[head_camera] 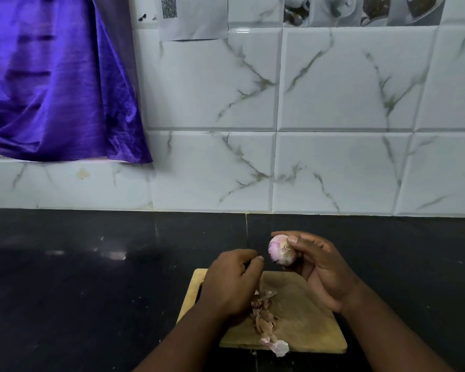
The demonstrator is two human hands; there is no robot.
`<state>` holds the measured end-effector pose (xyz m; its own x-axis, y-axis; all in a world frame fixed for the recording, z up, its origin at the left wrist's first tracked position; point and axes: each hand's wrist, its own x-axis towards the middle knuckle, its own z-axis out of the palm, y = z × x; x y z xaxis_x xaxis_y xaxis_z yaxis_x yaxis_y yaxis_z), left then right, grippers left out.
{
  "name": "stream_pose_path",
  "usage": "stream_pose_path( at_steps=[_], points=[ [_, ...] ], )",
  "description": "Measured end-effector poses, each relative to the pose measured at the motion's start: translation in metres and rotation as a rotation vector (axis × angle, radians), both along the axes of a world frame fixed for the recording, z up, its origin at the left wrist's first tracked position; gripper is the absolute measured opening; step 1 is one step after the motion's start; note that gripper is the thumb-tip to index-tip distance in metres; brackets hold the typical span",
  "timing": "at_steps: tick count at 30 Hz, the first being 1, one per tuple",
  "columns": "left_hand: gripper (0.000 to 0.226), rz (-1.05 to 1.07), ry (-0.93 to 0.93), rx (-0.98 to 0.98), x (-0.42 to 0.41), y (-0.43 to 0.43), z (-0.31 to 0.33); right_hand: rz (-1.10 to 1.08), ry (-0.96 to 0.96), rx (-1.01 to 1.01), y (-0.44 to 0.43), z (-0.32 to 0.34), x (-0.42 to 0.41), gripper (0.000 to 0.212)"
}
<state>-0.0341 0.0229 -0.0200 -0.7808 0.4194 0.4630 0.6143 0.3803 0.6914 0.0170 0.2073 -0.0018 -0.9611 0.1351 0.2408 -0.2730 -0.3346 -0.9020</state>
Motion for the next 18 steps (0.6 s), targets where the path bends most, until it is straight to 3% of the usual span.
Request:
stream_pose_path(
  at_steps=[7, 14, 18],
  points=[
    [0.009, 0.020, 0.094, 0.142, -0.0001, -0.0018, 0.0031, -0.009, -0.087, 0.061, 0.0008, -0.0054, -0.0023, 0.041],
    [0.008, 0.012, 0.328, 0.226, -0.0042, -0.0021, 0.0074, -0.072, -0.057, 0.202, -0.0009, -0.0020, 0.0002, 0.046],
    [0.015, -0.029, 0.334, 0.210, -0.0046, -0.0025, 0.0078, -0.085, -0.057, 0.215, -0.0024, -0.0022, -0.0006, 0.047]
  ],
)
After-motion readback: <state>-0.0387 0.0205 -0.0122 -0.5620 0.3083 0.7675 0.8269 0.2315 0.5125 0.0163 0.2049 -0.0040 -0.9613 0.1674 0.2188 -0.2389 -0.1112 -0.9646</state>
